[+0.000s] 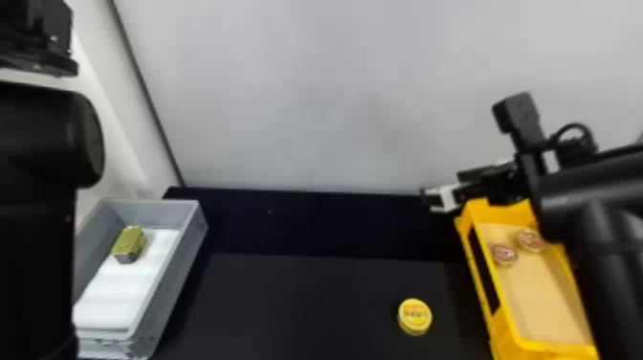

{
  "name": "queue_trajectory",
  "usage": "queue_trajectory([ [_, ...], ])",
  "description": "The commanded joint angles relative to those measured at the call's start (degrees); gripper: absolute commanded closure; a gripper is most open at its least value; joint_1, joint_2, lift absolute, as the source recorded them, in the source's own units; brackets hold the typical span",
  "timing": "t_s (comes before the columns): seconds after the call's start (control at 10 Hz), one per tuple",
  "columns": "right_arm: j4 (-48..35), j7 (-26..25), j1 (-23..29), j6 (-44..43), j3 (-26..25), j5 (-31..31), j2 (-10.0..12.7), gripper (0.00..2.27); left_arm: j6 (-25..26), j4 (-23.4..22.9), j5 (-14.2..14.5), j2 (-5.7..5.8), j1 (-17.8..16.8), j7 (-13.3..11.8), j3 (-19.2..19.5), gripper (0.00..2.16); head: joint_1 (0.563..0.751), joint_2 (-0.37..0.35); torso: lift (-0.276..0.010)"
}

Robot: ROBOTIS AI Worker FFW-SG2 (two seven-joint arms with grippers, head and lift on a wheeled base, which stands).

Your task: Pick up the round yellow can and place it in the yellow rectangular box

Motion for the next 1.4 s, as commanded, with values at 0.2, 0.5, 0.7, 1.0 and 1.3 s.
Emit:
queue_trajectory([
  [0.2, 8.8, 1.3, 3.4, -2.5, -0.9, -1.4, 0.8, 0.16, 0.7, 0.4, -0.4, -0.28, -0.1, 0.1, 0.4, 0.27, 0.663, 0.054, -0.01],
  [0.5, 15.3, 4.2, 3.5, -6.1, 1.0, -1.4, -0.5, 0.16, 0.9, 0.5, -0.8, -0.37, 0.1, 0.1, 0.7, 0.26, 0.663, 0.054, -0.01],
  [0.7, 19.9, 5.9, 3.3, -8.7, 3.9, -1.4, -0.7, 0.16, 0.9, 0.5, -0.8, -0.55, 0.2, 0.1, 1.0, 0.27, 0.663, 0.054, -0.01],
  [1.0, 22.9, 7.8, 3.3, -9.8, 11.8, -1.8, -2.6, 0.14, 0.7, 0.5, -0.9, -0.63, 0.2, 0.1, 1.1, 0.26, 0.663, 0.054, -0.01],
  [1.3, 25.1, 8.9, 2.8, -11.5, 17.3, -1.6, -5.9, 0.12, 0.4, 0.5, -0.8, -0.55, 0.1, 0.1, 1.1, 0.27, 0.663, 0.054, -0.01],
])
